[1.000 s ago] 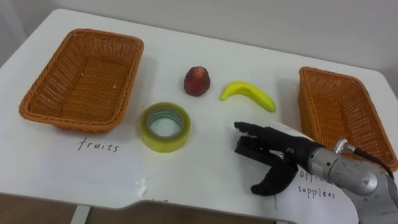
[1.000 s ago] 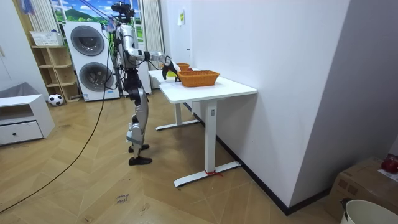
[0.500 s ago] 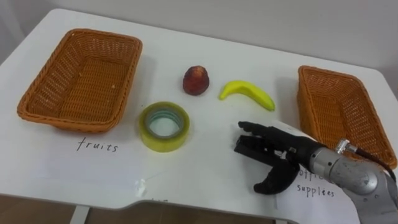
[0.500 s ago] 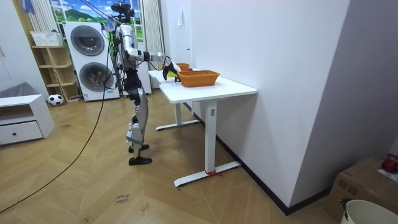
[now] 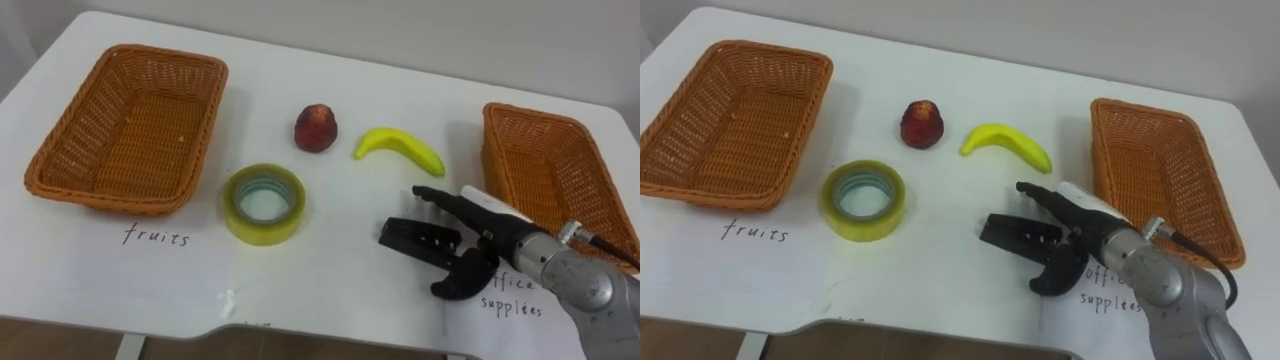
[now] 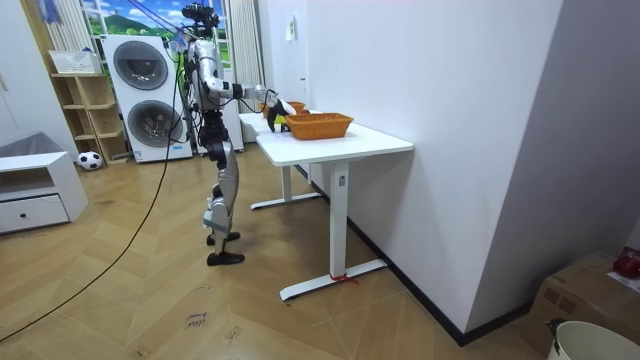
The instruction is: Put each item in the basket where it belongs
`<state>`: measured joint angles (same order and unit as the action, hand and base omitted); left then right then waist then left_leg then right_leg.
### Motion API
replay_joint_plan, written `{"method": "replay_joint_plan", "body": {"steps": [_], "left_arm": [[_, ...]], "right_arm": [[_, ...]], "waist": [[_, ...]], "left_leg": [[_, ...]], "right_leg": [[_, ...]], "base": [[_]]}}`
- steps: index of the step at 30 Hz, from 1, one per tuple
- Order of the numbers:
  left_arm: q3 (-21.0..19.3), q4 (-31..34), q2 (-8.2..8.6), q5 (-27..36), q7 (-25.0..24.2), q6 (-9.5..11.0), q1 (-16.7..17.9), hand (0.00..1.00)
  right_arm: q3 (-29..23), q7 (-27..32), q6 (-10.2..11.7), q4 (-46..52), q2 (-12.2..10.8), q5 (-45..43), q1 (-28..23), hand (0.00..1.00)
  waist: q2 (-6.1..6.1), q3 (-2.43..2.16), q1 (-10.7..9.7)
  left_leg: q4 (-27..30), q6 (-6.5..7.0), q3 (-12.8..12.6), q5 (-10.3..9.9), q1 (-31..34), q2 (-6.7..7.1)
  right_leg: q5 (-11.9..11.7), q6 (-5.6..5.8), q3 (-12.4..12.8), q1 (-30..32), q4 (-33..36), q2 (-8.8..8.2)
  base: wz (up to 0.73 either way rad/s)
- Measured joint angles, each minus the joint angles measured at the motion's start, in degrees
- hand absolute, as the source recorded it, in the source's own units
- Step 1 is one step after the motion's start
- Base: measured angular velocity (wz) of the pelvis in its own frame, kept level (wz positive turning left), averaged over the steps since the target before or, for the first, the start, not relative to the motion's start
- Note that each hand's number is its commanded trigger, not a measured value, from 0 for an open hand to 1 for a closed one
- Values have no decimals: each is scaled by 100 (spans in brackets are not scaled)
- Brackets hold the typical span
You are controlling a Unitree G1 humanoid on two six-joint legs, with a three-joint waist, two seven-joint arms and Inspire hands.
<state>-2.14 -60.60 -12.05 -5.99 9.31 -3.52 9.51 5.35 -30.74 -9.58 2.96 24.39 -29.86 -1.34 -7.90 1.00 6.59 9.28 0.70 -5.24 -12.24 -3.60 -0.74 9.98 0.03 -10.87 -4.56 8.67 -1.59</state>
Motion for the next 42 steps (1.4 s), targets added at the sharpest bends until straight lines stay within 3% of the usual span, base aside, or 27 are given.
{"method": "replay_joint_plan", "body": {"steps": [7, 11, 14, 22, 34, 42], "left_arm": [[3, 2, -1, -40, 1, -22, 7, 0], [9, 59, -7, -39, 4, -22, 8, 0], [10, 137, -6, -46, 5, -21, 0, 0], [7, 218, -11, -132, 34, -22, 3, 0], [14, 271, -9, -121, 135, -159, 27, 0], [15, 575, -7, -121, 112, -339, 21, 0]], "right_arm": [[6, 2, -47, -14, -4, -16, 0, 0], [12, 10, -53, -15, -216, -175, 2, 0], [24, 8, -54, -29, -247, -213, 0, 0], [30, 10, -56, -20, -255, -241, 20, 0], [412, 4, -312, -22, -323, -649, 261, 0], [472, -95, -651, -86, -344, -662, 333, 0]], "waist": [[-20, -24, 40], [-40, -41, 62], [-65, -59, 100], [-59, -58, 178], [-66, -60, 190], [-67, -61, 199]], "left_leg": [[12, 0, 11, 0, -3, 3], [13, 0, 11, 0, 3, 3], [5, 0, 29, 0, 10, 4], [3, 0, 25, 1, 19, 2], [22, 0, 14, 1, -1, -3], [8, 1, 51, -1, -2, -6]], "right_leg": [[0, 0, -15, -6, 1, -4], [0, 1, -14, -3, 1, -3], [-1, 1, 0, 8, 5, -1], [-1, 1, 27, 35, 6, 4], [-7, -1, 90, 35, 22, 15], [-17, -2, 45, 31, 26, 21]], "base": [[1], [0], [0], [-1], [-2], [0]]}}
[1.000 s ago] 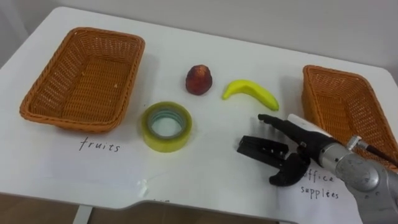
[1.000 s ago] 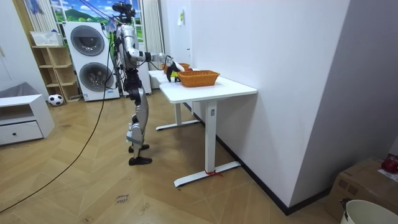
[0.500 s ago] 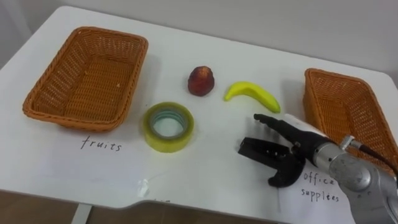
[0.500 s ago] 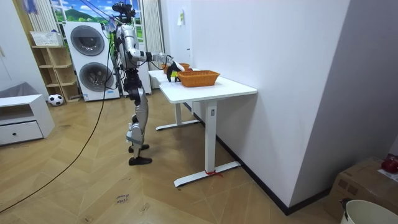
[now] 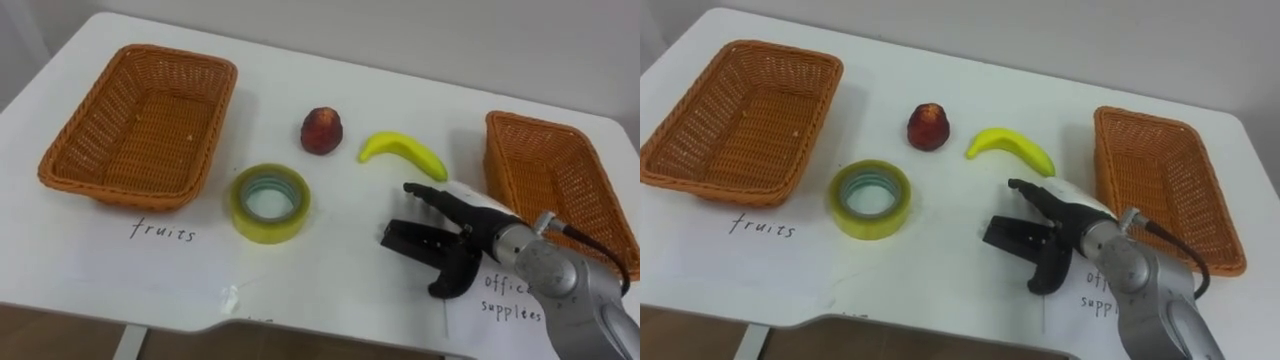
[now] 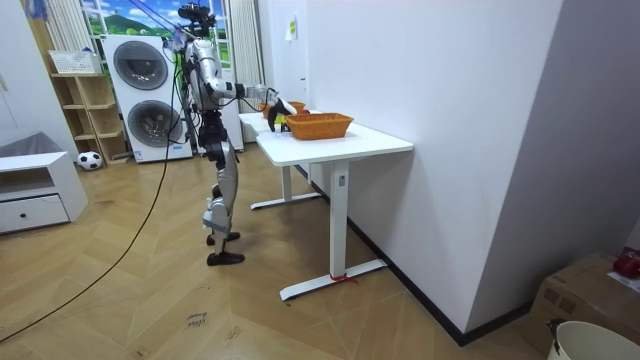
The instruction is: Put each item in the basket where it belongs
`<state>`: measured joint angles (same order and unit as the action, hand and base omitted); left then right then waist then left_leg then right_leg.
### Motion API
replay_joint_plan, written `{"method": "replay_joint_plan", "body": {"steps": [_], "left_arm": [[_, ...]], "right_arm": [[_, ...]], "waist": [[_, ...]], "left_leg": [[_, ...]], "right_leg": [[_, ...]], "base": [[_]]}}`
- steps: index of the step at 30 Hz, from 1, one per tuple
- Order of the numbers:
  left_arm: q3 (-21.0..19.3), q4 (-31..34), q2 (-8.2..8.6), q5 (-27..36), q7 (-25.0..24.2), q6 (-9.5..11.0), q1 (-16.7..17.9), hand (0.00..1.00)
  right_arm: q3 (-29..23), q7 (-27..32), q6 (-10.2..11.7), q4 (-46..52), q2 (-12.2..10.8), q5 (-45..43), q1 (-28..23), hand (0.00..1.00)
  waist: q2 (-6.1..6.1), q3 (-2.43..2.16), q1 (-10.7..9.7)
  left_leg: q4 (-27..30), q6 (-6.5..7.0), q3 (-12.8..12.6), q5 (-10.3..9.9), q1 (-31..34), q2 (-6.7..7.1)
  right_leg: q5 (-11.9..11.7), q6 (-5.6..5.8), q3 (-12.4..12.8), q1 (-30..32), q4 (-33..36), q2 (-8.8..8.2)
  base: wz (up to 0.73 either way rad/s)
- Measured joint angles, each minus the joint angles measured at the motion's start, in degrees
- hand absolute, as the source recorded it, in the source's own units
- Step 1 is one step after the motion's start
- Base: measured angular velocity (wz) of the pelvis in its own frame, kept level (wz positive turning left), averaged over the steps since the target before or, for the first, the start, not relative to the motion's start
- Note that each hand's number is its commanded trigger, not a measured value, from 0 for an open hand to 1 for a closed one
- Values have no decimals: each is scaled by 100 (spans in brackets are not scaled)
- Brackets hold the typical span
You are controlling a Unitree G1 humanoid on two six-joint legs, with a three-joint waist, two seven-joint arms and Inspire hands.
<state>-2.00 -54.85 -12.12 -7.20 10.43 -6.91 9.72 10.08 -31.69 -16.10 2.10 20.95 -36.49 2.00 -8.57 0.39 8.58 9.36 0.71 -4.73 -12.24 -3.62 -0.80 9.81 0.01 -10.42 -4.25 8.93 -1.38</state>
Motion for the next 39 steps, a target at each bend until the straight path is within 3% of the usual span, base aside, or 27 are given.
{"method": "replay_joint_plan", "body": {"steps": [10, 11, 12, 18, 27, 36, 39], "left_arm": [[-2, 30, 1, 2, 19, -72, -12, 0], [-2, 29, 1, 6, 19, -82, -17, 0], [-2, 29, 1, 17, 19, -102, -19, 0], [-2, 25, 1, 25, 19, -150, -15, 0], [-2, 25, 1, 27, 19, -157, -19, 0], [-2, 26, 0, 27, 22, -156, -77, 0], [-5, 27, -3, 25, 38, -157, -61, 0]], "right_arm": [[-4, -269, -147, -353, 15, -1, 272, 0], [-3, -277, -149, -364, 16, -3, 273, 15], [-4, -286, -149, -380, 16, -3, 273, 100], [-4, -280, -139, -438, 18, -6, 306, 100], [-2, 331, -125, -621, -12, -143, 417, 100], [53, 546, -102, -821, -12, -238, 530, 100], [43, 547, -99, -811, -10, -199, 531, 100]], "waist": [[-7, -5, 118], [-7, -5, 119], [-7, -5, 120], [-7, -5, 134], [1, -9, 159], [-1, -11, 205], [-25, -32, 210]], "left_leg": [[14, 0, 30, 0, -18, 0], [15, 0, 37, 0, -18, 0], [19, 0, 44, 0, -21, 1], [26, 0, 49, 0, -29, 0], [29, 0, 66, 1, -30, 1], [15, 0, 99, 0, -17, 5], [14, 0, 144, 0, -13, 5]], "right_leg": [[0, 0, -88, -45, -14, -4], [0, 0, -88, -50, -15, -4], [0, 0, -90, -58, -14, -4], [-2, -4, -95, -70, -13, -2], [-6, -9, -107, -73, -16, -2], [-6, -9, -129, -69, -26, -4], [-5, -9, -138, -73, -29, -1]], "base": [[1], [0], [3], [0], [0], [1], [5]]}}
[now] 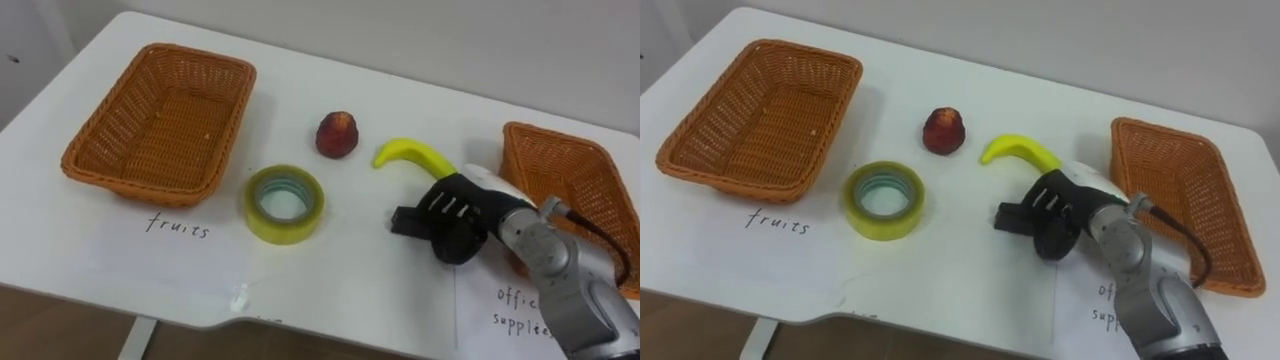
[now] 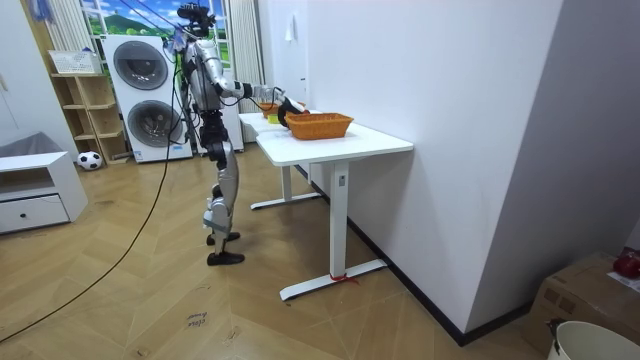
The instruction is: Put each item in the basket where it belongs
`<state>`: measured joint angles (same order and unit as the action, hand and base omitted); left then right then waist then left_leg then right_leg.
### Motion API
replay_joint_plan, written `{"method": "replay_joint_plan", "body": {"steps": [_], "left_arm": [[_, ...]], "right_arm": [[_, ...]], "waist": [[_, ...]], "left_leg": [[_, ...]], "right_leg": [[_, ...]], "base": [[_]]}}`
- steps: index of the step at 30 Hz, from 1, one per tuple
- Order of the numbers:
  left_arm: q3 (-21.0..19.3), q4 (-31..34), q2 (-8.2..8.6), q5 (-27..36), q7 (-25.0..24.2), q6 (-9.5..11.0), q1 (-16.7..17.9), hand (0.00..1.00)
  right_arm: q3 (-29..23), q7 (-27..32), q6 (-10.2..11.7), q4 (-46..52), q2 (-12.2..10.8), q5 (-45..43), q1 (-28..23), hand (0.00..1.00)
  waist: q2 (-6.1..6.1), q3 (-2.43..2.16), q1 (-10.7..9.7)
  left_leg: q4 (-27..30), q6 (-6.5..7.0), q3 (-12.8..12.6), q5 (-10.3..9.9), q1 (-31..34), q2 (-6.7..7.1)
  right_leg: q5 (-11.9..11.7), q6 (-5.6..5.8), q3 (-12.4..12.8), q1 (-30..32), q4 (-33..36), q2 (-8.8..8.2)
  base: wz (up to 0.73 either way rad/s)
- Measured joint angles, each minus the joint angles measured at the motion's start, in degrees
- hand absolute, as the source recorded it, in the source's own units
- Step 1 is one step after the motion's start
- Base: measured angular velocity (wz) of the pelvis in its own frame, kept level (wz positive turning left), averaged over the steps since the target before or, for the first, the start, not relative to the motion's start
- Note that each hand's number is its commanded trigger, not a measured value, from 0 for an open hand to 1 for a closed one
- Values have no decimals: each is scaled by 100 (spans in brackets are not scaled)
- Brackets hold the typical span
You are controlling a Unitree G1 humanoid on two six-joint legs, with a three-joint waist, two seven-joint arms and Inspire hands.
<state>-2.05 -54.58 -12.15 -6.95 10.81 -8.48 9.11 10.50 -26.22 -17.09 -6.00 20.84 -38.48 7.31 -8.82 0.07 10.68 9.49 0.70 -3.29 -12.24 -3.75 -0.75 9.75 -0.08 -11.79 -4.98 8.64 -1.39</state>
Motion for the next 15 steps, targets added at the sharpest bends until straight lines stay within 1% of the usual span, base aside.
{"method": "replay_joint_plan", "body": {"steps": [3, 7, 10, 15], "left_arm": [[0, 0, 0, 0, 21, 1, -8, 0], [0, 0, -13, 2, 30, 2, -11, 0], [3, -1, -12, 29, 31, 1, -2, 0], [21, -54, 37, 71, 133, 64, 15, 0]], "right_arm": [[-1, -14, 1, -3, -1, 94, -16, 100], [1, 5, 2, 0, -12, 201, -46, 100], [-7, -24, 6, 23, -12, 381, -87, 100], [-65, -19, 47, 371, 0, 620, -340, 100]], "waist": [[-20, -14, -11], [-21, -14, -21], [-24, -12, -65], [-21, -10, -87]], "left_leg": [[6, 0, 19, 0, 0, 4], [5, 0, 23, 0, -1, 9], [-4, 0, 24, 0, -2, 9], [-2, 0, 13, 0, -20, 13]], "right_leg": [[0, 0, 9, -4, 0, -2], [0, 0, 5, -2, 0, -4], [0, 0, 11, 6, 2, -1], [0, 0, 56, -4, 4, 1]], "base": [[2], [-2], [0], [-1]]}}
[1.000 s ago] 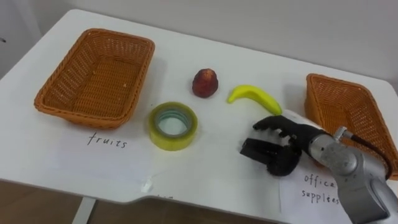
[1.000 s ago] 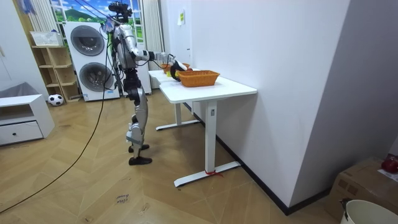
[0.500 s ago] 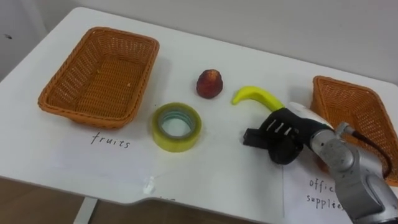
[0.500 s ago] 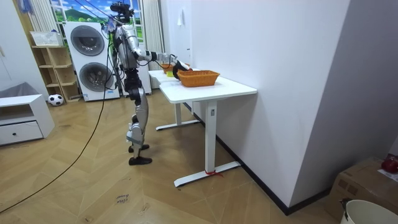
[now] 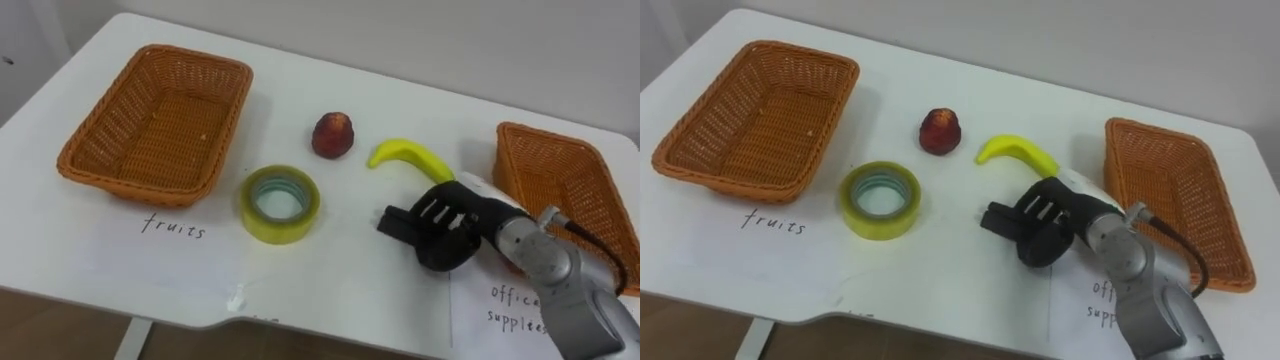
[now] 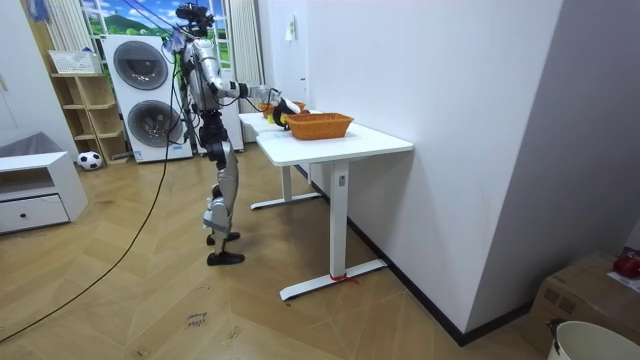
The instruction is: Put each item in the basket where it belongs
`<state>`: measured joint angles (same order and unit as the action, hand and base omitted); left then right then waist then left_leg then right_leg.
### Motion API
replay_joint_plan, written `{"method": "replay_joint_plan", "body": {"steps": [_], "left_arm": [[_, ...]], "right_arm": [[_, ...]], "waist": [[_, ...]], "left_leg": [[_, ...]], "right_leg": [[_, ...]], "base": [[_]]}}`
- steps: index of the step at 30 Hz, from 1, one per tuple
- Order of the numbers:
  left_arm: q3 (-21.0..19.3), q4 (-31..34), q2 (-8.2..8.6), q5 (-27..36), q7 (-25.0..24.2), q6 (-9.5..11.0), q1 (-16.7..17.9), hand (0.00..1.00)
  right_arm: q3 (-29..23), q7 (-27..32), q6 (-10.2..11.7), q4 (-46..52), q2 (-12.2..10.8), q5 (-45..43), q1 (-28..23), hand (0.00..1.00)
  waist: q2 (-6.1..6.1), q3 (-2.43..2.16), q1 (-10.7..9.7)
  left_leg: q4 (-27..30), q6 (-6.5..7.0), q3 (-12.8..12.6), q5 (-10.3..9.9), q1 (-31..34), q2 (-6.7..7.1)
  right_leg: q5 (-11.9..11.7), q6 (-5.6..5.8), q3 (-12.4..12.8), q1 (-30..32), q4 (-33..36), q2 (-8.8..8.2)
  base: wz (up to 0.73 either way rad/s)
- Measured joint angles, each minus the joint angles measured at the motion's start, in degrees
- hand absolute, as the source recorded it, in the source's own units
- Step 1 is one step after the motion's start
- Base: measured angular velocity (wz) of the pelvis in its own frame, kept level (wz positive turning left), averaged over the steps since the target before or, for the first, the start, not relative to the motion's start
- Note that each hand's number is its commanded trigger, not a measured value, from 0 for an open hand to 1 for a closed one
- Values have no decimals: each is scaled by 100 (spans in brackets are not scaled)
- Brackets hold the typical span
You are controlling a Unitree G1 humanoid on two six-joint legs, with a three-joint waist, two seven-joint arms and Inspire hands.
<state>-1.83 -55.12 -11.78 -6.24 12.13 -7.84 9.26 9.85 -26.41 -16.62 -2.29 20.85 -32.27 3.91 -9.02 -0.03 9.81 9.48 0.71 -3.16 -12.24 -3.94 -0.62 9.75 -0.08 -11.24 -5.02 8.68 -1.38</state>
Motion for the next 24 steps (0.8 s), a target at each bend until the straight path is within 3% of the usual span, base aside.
{"method": "replay_joint_plan", "body": {"steps": [3, 8, 11, 16, 20, 24], "left_arm": [[-8, -5, -1, 0, 91, 135, 86, 0], [-98, 7, 61, -6, 147, 258, 203, 0], [-316, -19, 97, -30, 148, 427, 308, 0], [-418, -78, 114, -32, 162, 543, 435, 0], [-510, -272, 123, -34, 160, 559, 437, 0], [-656, -278, 161, -85, 120, 527, 507, 0]], "right_arm": [[-58, -62, 80, 178, 1, 139, -97, 100], [-295, -231, 297, 572, 2, 1089, -108, 100], [-662, -255, 450, 974, 2, 1268, -107, 100], [-1212, -60, 759, 1409, -3, 1464, -102, 100], [-1422, 122, 791, 1483, -5, 1681, -103, 100], [-1620, 218, 790, 1622, -5, 1736, -102, 100]], "waist": [[23, 15, -58], [165, 105, -285], [202, 92, -387], [116, 32, -489], [85, 14, -492], [99, 25, -503]], "left_leg": [[-4, 0, 0, 0, -6, 0], [-14, 1, -65, 0, -12, 6], [-13, 1, -16, 2, 1, 4], [2, -1, 2, 4, -17, 8], [-3, 0, -5, 3, -37, 17], [-12, 2, -35, 2, -53, 13]], "right_leg": [[0, 0, 19, -6, -1, -1], [0, 1, 38, 15, 0, -11], [1, 3, 26, 16, -3, -7], [1, 3, 24, 1, -8, -11], [1, 3, 16, -23, -6, -22], [1, 3, 15, -51, -6, -19]], "base": [[0], [-4], [5], [4], [-3], [-1]]}}
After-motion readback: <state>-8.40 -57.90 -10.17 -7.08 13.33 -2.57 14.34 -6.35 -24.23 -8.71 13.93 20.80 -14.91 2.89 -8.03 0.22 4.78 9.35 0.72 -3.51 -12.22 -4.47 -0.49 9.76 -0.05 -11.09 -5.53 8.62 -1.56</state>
